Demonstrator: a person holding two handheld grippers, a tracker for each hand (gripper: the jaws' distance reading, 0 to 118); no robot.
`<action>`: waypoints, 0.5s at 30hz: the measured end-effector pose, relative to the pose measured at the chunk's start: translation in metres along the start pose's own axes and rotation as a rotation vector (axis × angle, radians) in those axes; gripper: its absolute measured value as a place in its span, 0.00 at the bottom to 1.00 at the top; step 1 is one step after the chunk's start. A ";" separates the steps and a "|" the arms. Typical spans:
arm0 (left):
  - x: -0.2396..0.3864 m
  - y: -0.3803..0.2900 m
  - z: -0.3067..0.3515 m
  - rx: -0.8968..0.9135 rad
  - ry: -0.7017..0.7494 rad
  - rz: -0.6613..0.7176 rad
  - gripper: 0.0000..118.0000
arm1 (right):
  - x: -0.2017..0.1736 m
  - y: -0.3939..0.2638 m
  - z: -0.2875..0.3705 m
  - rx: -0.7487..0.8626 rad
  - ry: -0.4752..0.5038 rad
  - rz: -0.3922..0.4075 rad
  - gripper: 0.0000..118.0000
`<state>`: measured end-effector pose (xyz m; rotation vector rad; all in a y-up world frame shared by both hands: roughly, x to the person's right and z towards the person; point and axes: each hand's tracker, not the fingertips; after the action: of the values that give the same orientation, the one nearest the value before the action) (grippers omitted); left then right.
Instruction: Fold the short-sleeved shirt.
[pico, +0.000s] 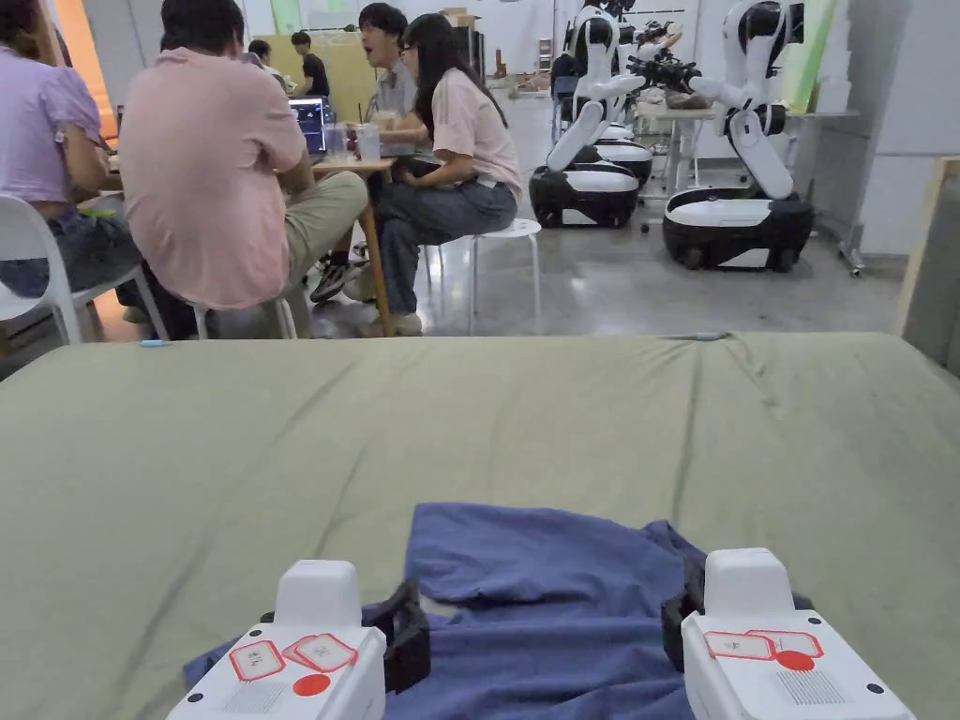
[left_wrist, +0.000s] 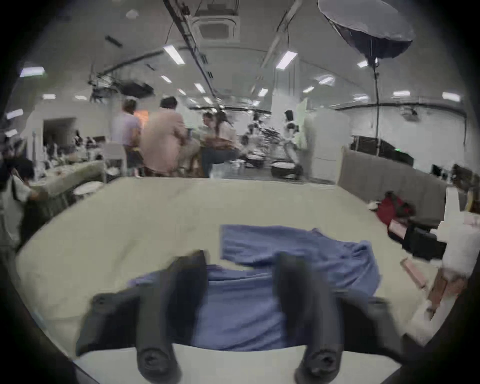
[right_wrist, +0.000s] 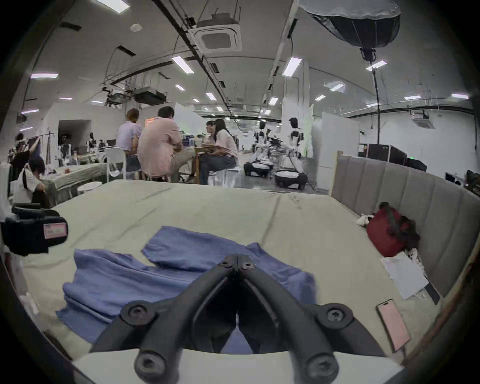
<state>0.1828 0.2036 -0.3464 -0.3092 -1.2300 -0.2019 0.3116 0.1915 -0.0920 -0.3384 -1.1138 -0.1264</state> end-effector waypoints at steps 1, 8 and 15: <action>-0.011 -0.001 0.005 -0.025 0.008 -0.031 0.29 | -0.008 0.000 0.000 0.003 0.014 0.001 0.00; -0.069 0.022 -0.014 -0.181 0.001 -0.087 0.00 | -0.038 0.001 0.001 0.009 0.088 0.050 0.00; -0.165 0.050 -0.145 -0.568 -0.011 0.152 0.00 | -0.024 -0.008 -0.002 -0.021 0.052 0.044 0.00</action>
<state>0.2744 0.1989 -0.5519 -0.8936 -1.1363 -0.4184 0.3007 0.1822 -0.1123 -0.3762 -1.0532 -0.1076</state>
